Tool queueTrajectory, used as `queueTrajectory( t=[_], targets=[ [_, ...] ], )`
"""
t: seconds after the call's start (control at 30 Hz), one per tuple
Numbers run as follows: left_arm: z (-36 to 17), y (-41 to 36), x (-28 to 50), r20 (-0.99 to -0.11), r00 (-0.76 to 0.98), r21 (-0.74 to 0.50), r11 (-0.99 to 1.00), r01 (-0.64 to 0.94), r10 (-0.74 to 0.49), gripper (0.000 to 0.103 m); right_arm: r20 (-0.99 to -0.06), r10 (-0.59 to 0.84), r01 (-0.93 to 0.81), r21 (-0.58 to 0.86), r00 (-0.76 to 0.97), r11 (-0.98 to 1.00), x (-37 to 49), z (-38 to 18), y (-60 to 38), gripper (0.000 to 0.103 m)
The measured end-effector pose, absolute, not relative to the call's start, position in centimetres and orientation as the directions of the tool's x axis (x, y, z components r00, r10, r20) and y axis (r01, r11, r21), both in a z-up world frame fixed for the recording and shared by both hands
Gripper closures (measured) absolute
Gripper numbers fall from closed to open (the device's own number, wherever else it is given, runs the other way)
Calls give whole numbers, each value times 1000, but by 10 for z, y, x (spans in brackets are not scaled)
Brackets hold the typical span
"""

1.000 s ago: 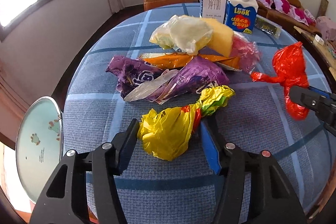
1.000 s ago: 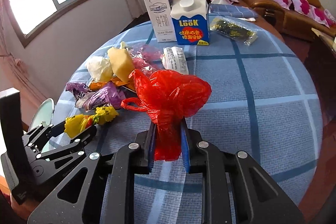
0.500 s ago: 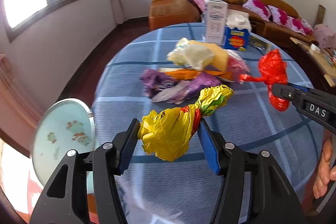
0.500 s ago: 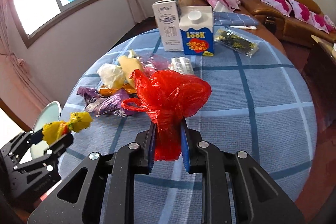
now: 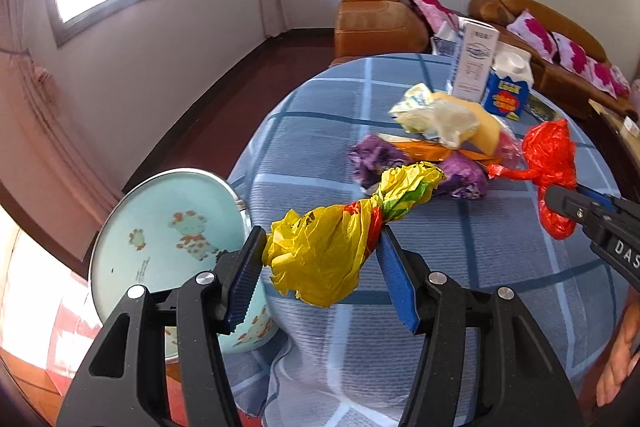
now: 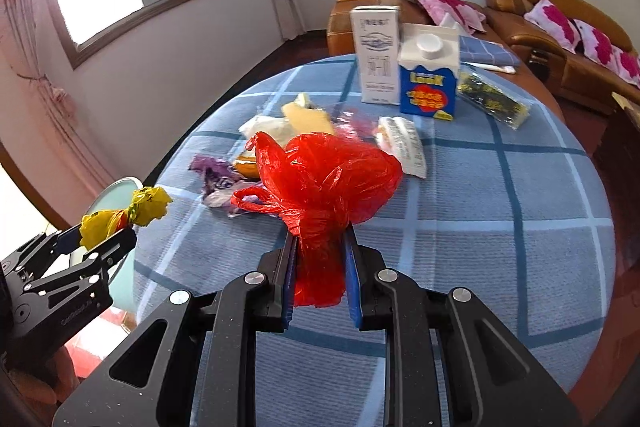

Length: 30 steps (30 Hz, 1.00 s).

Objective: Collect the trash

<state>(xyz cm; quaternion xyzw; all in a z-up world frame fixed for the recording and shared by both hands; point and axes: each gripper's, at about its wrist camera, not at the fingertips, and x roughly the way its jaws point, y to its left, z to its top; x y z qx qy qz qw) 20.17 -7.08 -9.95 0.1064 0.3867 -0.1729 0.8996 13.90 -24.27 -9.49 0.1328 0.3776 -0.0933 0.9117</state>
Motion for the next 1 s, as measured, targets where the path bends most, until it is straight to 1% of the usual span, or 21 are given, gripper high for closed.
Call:
queueTrajectory(
  t=[0.33,1.0],
  targets=[
    [-93,-37,214,-721,669,44,951,306,-182,47,-708,-39,214,160,705,964,154,-89,-221,81],
    [-88,21,220,-711,695,40,981,189,-105,47,-687,45,80,148,725,986,179,-76,-159,81]
  ],
)
